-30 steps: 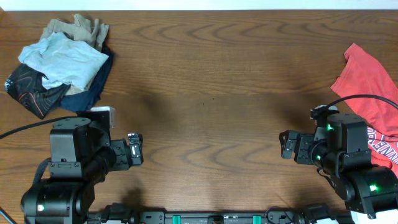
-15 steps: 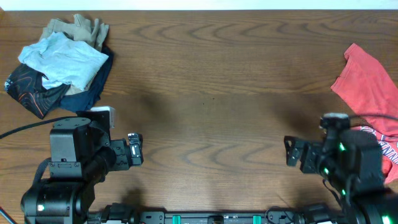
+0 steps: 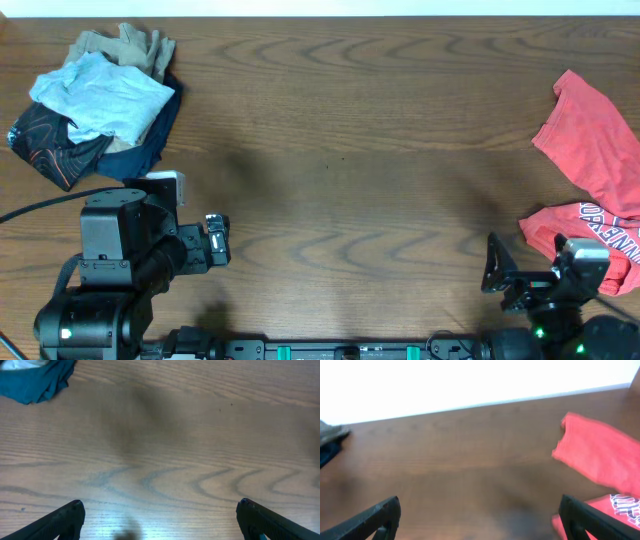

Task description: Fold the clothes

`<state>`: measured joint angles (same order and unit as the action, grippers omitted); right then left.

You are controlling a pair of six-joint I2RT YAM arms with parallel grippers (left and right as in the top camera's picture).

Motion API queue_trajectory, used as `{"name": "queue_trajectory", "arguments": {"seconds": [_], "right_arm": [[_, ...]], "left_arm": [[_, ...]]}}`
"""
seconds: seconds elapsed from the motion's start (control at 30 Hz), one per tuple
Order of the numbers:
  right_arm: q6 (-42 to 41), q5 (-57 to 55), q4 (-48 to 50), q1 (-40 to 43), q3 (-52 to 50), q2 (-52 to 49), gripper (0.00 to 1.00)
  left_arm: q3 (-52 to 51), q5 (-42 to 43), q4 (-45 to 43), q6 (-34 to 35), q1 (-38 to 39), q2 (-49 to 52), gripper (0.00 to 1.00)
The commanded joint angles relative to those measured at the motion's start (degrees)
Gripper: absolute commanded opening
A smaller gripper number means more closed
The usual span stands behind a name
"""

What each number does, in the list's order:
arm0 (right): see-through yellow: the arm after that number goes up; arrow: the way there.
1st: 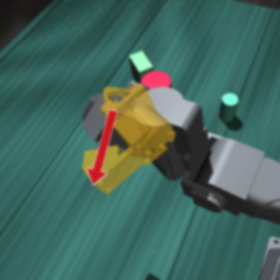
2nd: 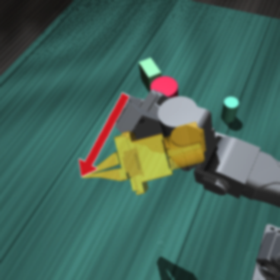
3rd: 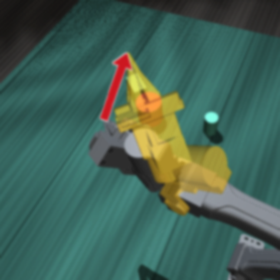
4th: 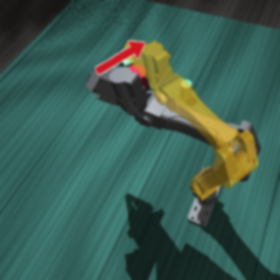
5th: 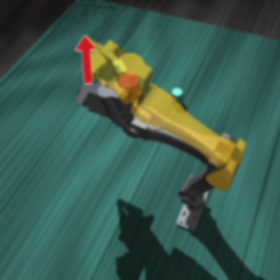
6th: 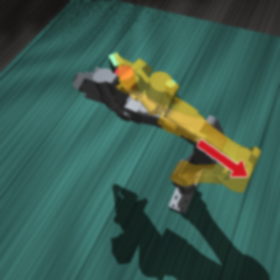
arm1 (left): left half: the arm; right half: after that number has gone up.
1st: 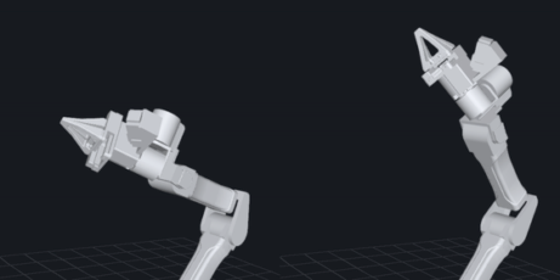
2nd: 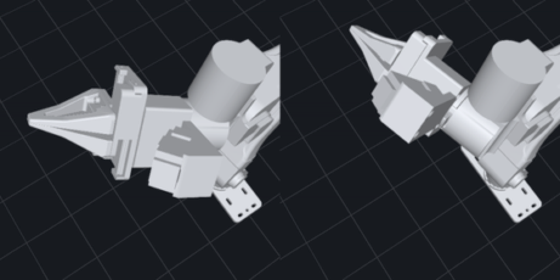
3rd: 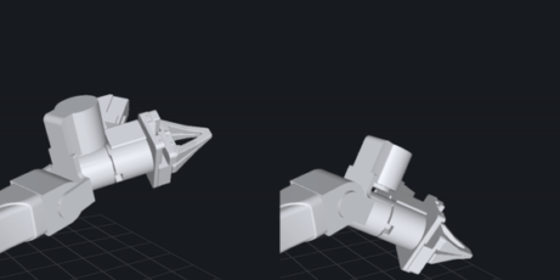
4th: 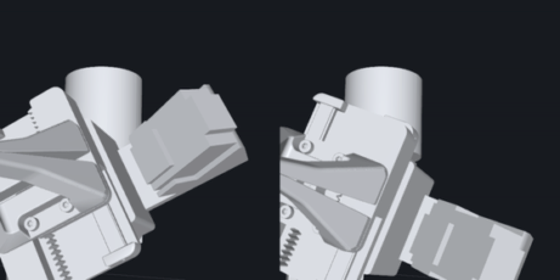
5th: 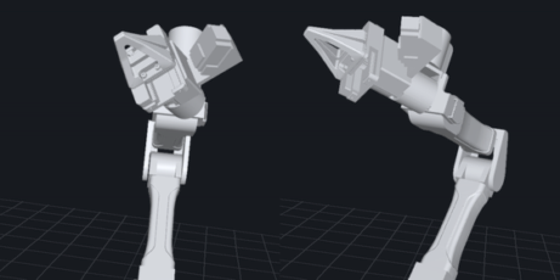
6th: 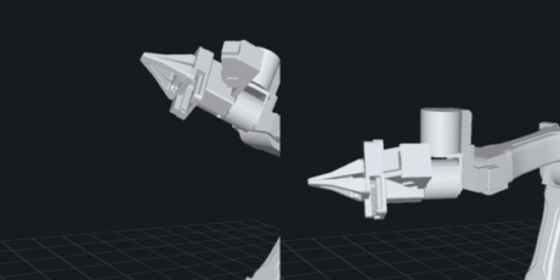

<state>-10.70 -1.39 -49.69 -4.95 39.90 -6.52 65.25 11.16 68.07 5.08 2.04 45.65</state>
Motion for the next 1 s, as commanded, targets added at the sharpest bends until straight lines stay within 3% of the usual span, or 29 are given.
{"name": "queue_trajectory", "arguments": {"seconds": [0.0,0.5,0.63,0.97], "right_arm": [[4.85,-1.01,4.26,0.92,-7.04,5.51,0.99],[12.13,-1.03,49.44,0.76,-38.53,6.23,0.98],[12.66,1.07,44.92,0.74,-39.58,6.23,0.99],[13.11,1.22,45.40,0.76,-39.58,6.21,0.99]], "left_arm": [[-0.31,-0.68,-0.04,-0.11,0.02,0.04,0.98],[-0.31,-0.68,-0.04,-0.11,0.02,0.04,0.98],[-0.31,-0.68,-0.02,-0.11,0.02,0.04,0.98],[-0.33,-0.68,-0.04,-0.11,0.02,0.04,0.98]]}}
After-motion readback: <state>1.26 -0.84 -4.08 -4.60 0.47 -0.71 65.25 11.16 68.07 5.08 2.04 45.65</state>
